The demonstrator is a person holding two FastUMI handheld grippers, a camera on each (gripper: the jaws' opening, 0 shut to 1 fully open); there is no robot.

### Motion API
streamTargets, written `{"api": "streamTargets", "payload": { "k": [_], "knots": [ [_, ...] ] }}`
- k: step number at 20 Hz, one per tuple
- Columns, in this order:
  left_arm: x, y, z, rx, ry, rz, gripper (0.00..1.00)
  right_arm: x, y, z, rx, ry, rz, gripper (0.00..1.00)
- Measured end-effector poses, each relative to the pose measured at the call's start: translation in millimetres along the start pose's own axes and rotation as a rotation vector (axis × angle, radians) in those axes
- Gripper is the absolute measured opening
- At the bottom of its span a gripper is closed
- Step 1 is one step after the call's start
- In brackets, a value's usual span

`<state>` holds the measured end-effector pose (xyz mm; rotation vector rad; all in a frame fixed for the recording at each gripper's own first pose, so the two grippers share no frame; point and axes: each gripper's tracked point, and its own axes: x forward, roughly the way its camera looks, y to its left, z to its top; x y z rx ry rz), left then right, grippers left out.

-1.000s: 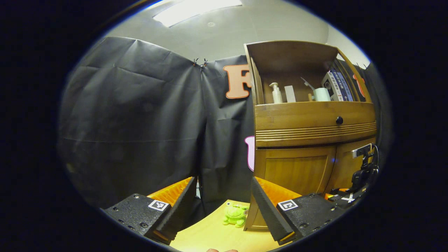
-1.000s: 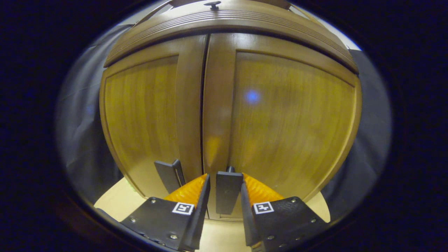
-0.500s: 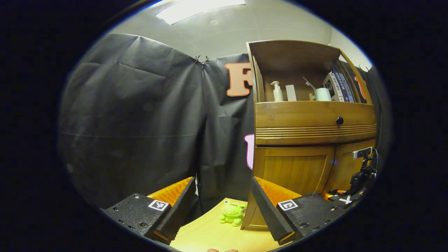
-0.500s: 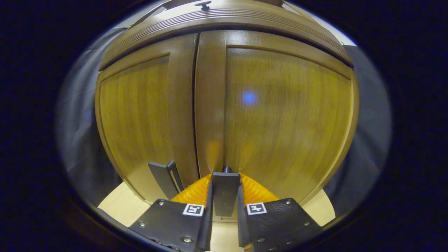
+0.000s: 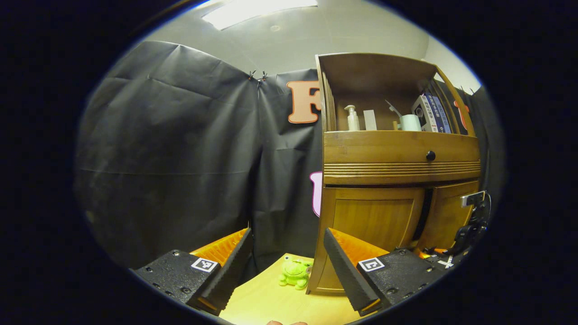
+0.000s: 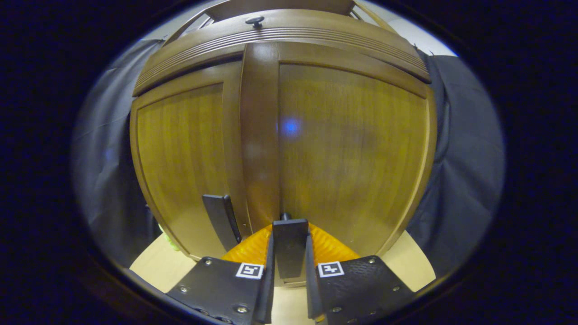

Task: Open the right door of the double-door shoe cabinet with the right hand, and open the left door with the left hand.

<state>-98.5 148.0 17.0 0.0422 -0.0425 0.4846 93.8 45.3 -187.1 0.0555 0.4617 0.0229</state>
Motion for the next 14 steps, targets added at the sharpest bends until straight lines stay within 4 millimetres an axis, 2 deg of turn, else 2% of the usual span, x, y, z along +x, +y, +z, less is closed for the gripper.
{"api": "streamTargets", "payload": {
  "k": [6,14],
  "knots": [
    [-2,-21,-6,-0.020,0.017,-0.076,0.98,1,0,-2,0.010,0.000,-0.009,0.30],
    [0,-75,-14,-0.024,0.039,-0.227,0.98,0,0,-3,0.026,0.006,-0.012,0.29]
  ]
}}
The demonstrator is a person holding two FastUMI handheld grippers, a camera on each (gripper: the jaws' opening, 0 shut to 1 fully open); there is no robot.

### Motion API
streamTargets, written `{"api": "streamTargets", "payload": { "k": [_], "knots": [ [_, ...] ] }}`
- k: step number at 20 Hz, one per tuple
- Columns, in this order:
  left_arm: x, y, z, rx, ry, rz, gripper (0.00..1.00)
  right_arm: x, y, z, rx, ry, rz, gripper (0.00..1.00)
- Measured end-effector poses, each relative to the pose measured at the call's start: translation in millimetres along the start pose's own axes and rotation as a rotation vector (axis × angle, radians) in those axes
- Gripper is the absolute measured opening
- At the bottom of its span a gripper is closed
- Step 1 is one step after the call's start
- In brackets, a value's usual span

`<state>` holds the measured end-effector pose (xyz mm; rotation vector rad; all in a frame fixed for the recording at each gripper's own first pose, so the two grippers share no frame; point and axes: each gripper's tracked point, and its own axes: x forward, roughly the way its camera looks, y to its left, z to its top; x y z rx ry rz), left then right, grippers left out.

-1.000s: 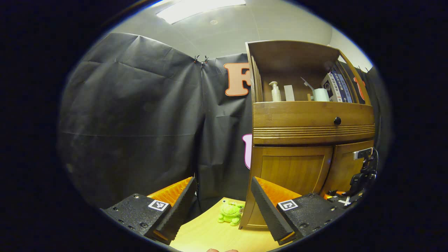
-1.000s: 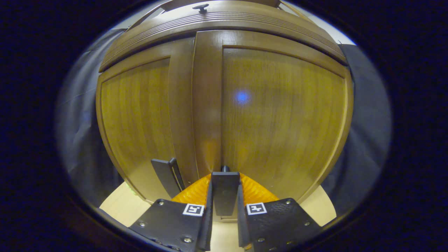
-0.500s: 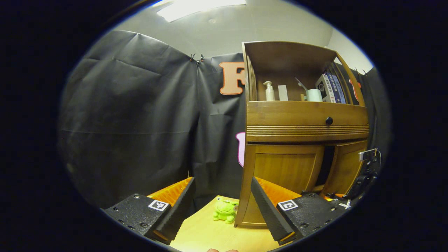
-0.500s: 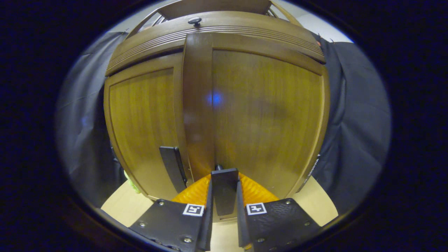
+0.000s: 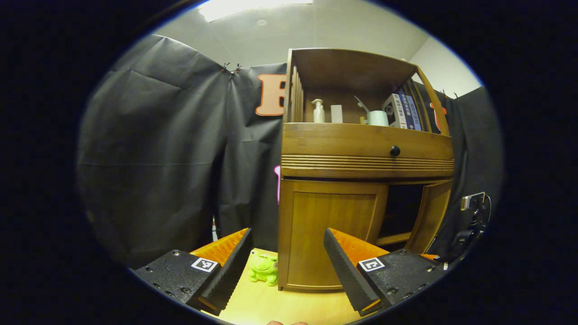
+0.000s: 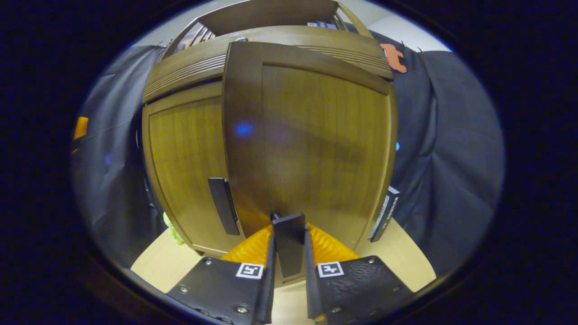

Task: Open the right door of the double-door shoe cabinet with the right hand, and open the left door with the left hand.

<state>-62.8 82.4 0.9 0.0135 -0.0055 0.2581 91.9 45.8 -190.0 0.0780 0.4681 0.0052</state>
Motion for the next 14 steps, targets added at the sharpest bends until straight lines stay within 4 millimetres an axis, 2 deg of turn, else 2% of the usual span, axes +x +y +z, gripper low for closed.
{"api": "streamTargets", "payload": {
  "k": [6,14],
  "knots": [
    [11,-33,-5,0.000,0.007,-0.094,0.98,-2,0,0,-0.004,0.000,0.004,0.30],
    [13,-83,-14,-0.024,0.031,-0.222,0.98,-4,0,4,0.016,0.008,-0.002,0.30]
  ]
}}
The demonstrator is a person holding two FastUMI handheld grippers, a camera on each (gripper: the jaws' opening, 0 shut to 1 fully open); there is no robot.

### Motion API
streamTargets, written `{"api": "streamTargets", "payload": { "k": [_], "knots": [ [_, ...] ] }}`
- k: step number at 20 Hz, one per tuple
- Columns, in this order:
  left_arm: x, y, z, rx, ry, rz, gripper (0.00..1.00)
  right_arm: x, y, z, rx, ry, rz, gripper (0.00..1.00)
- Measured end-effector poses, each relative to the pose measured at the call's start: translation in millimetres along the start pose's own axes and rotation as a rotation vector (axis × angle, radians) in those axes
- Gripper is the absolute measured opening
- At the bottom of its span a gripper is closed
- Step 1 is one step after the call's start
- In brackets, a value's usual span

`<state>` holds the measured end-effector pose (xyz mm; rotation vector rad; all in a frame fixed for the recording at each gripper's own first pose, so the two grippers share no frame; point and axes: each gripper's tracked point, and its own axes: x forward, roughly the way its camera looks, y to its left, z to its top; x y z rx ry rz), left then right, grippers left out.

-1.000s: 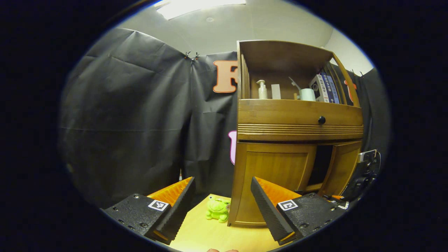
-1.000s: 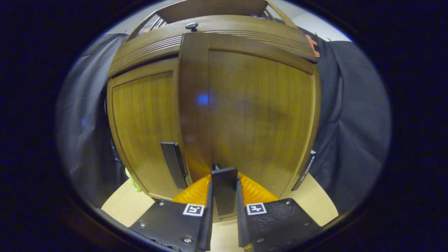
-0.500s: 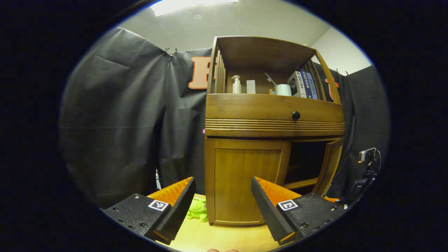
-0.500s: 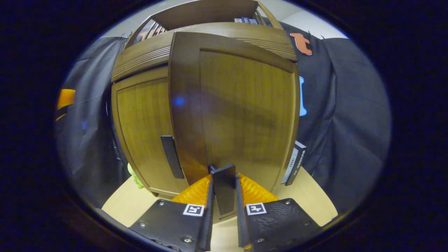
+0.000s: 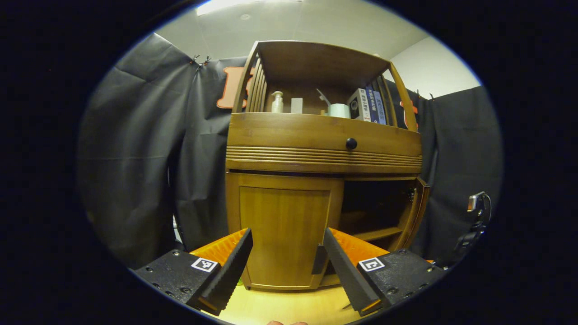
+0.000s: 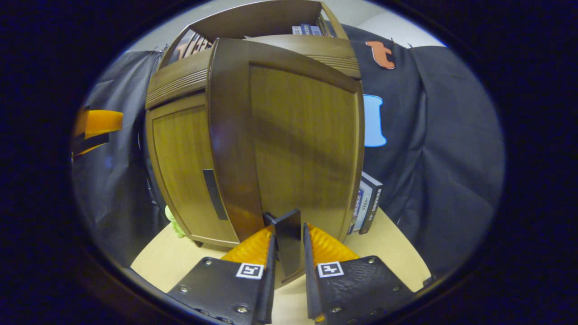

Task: Open the right door of the double-door shoe cabinet with the right hand, and open the left door with the left hand.

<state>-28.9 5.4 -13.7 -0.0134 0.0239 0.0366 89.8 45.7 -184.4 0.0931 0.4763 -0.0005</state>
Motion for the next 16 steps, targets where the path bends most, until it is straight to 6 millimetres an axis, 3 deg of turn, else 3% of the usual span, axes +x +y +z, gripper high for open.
{"api": "streamTargets", "payload": {
  "k": [7,16],
  "knots": [
    [7,-38,-8,-0.007,0.016,-0.102,0.98,-2,-11,11,-0.001,-0.006,-0.082,0.29],
    [13,-63,-15,-0.029,0.034,-0.180,0.96,-5,-23,19,0.010,-0.007,-0.175,0.29]
  ]
}}
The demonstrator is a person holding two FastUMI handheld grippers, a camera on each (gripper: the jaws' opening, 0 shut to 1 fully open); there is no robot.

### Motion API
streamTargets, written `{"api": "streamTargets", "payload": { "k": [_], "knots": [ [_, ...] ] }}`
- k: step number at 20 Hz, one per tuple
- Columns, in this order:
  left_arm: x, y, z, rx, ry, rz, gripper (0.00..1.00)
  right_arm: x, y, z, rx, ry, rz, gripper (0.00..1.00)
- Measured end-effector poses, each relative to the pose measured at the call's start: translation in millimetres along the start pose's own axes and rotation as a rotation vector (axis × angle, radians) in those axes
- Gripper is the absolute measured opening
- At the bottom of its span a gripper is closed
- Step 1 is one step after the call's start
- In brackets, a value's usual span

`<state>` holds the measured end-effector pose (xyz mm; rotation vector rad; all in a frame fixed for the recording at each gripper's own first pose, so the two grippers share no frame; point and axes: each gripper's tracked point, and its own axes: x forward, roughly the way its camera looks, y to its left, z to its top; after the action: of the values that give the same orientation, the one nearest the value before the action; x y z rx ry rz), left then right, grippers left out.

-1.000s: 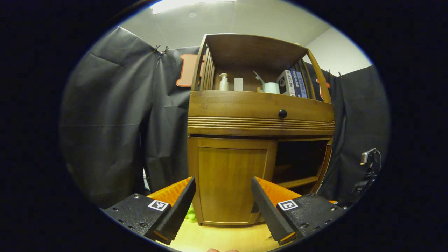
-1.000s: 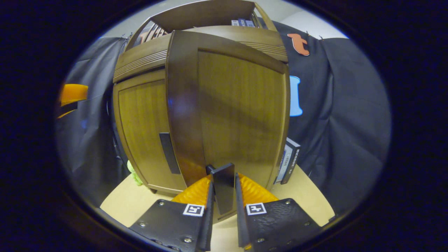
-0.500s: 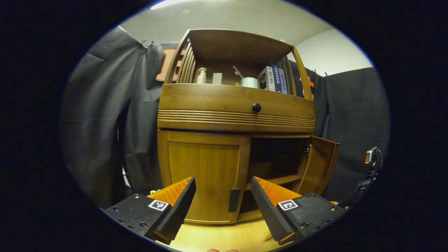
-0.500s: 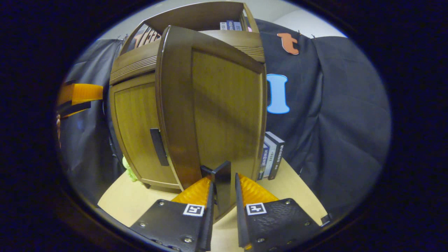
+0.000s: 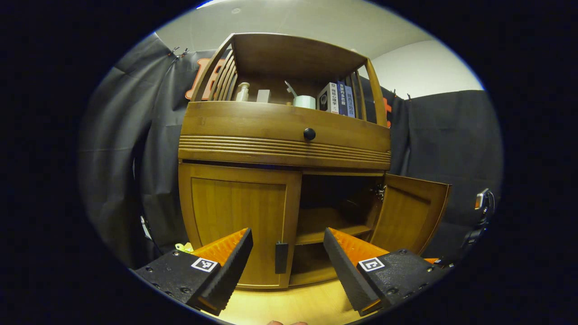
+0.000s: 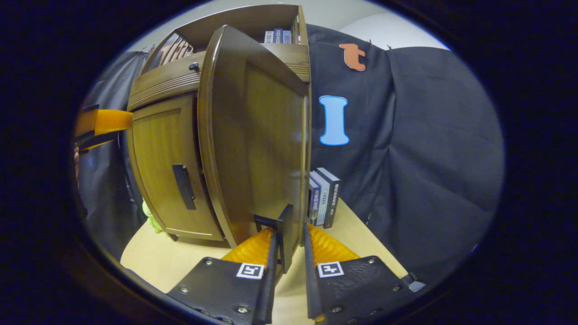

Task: Open the right door of the double-door shoe cabinet with the right hand, and open the left door with the left hand.

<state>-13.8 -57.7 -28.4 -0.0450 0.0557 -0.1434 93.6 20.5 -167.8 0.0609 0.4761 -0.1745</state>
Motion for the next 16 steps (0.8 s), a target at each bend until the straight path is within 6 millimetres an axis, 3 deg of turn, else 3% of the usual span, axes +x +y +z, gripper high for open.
{"api": "streamTargets", "payload": {
  "k": [16],
  "knots": [
    [17,-29,-14,-0.023,0.032,-0.079,0.96,-7,-40,4,0.031,-0.013,-0.189,0.27]
  ]
}}
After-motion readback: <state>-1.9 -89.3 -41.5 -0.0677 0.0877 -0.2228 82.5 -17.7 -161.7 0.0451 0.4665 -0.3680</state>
